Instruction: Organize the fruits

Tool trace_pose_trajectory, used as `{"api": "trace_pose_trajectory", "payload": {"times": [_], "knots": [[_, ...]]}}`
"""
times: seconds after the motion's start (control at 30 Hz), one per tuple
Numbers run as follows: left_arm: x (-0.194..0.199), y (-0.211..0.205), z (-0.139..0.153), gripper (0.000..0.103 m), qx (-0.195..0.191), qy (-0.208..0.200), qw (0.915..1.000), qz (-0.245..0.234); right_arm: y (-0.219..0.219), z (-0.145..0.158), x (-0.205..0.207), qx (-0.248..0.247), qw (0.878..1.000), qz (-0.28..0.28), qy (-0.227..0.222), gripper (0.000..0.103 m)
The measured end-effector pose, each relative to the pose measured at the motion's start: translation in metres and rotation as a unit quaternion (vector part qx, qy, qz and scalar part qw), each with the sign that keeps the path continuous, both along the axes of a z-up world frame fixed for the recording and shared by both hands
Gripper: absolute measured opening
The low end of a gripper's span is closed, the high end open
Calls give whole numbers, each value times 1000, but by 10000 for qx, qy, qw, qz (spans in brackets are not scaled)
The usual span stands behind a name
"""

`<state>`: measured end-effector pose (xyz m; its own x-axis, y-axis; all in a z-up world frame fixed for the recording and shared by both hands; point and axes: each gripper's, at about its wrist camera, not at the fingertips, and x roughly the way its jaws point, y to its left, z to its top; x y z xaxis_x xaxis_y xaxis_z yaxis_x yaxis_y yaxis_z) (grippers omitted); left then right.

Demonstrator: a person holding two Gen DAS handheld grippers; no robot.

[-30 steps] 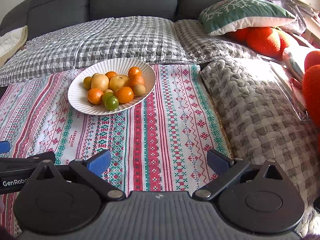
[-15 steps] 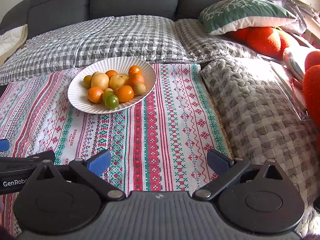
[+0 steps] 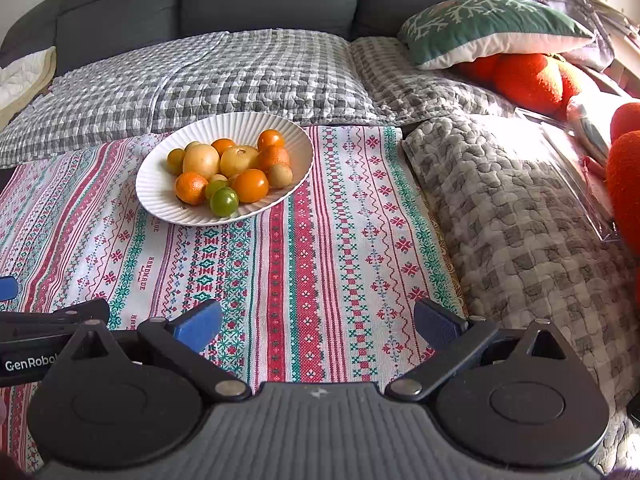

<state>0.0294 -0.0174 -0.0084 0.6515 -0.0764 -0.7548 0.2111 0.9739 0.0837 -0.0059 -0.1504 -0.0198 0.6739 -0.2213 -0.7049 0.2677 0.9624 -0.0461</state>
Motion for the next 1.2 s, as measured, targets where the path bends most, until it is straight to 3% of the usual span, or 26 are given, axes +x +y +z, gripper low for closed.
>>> {"api": "trace_pose_trajectory", "payload": {"times": [1.2], "knots": [[0, -1, 0, 98, -16, 28, 10000, -8, 1, 0, -1, -41, 10000, 30, -21, 102]]}}
